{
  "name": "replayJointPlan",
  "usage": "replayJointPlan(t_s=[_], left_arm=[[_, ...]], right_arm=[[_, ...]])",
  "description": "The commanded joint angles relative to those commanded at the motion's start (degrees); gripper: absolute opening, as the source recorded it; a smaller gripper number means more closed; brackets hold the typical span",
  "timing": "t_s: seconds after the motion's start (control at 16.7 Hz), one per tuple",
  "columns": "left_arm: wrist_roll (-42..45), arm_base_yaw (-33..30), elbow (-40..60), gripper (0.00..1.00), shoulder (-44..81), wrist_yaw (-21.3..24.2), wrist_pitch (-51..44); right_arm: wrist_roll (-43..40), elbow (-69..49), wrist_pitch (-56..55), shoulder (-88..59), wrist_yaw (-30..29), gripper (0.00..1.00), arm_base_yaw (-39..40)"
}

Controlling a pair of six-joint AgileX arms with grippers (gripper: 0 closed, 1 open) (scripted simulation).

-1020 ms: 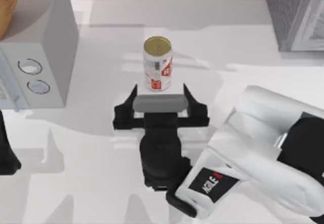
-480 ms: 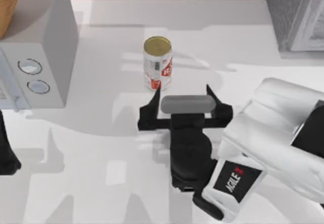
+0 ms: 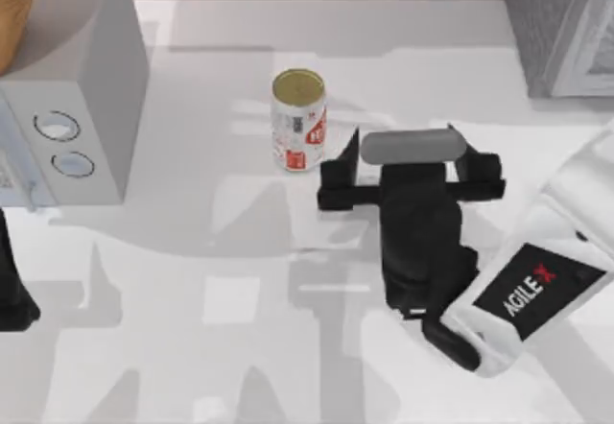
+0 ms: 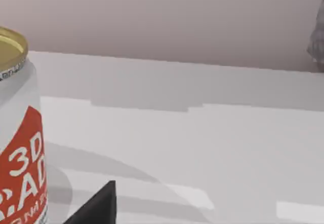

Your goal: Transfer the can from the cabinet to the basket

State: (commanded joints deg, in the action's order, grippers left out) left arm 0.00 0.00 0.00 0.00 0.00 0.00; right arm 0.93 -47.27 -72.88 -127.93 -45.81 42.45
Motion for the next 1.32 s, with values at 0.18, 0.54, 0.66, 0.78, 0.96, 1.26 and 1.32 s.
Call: replayJointPlan(t_s=[0.18,0.54,0.66,0.78,0.96,1.26,1.32], left_arm=[[0.00,0.00,0.00,1.00,0.00,0.00,0.00],[0.00,0.00,0.00,1.00,0.00,0.00,0.00],[0.00,0.00,0.00,1.00,0.00,0.00,0.00],[0.00,0.00,0.00,1.00,0.00,0.00,0.00],[0.00,0.00,0.00,1.00,0.00,0.00,0.00],[0.00,0.00,0.00,1.00,0.00,0.00,0.00],[0.00,0.00,0.00,1.00,0.00,0.00,0.00]], right_arm=[[-0.12,7.18,11.68,14.26,6.25,1.00,-7.56],[-0.41,23.67,38.26,56.72,21.31,1.00,-23.61],[-0.50,28.92,46.42,72.25,26.37,1.00,-28.35],[-0.60,33.69,53.75,86.77,31.10,1.00,-32.49],[-0.73,39.68,62.74,104.96,37.27,1.00,-37.34],[-0.89,45.96,71.26,123.71,44.22,1.00,-41.74],[-0.91,46.58,72.03,125.65,44.96,1.00,-42.09]])
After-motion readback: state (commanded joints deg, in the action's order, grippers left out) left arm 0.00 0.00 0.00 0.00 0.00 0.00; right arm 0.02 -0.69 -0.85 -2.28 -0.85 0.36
